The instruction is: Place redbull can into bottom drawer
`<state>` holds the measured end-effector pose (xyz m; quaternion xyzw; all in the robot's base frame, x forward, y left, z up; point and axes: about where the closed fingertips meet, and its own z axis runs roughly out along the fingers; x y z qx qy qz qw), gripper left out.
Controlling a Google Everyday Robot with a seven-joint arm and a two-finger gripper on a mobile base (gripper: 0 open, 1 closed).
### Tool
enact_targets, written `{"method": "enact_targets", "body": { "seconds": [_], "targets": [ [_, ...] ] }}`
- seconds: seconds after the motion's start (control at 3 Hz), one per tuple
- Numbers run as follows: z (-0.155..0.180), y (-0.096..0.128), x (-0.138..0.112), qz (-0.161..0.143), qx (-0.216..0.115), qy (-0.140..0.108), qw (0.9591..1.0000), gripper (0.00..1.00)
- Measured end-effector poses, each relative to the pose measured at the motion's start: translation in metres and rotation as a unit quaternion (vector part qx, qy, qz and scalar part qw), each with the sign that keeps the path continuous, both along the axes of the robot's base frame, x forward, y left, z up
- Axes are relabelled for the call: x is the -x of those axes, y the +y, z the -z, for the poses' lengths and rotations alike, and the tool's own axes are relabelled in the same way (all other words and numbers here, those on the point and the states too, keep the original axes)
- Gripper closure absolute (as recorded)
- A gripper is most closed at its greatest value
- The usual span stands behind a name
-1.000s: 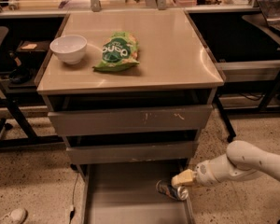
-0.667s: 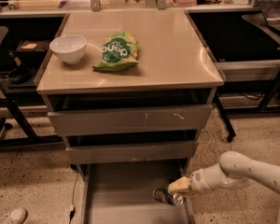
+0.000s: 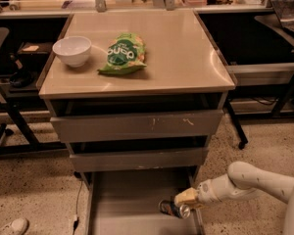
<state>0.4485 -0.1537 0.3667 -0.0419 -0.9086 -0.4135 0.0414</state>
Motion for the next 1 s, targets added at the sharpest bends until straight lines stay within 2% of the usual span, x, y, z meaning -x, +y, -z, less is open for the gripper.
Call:
{"method": "enact_targets", "body": {
  "seconds": [0.67, 1.0],
  "targets": [
    [0.075, 0.014, -0.015, 0.030, -0.046, 0.027, 0.9981, 1.00],
    [0.108, 0.019, -0.018, 0.047, -0.054, 0.038, 0.9967, 1.00]
  ]
}}
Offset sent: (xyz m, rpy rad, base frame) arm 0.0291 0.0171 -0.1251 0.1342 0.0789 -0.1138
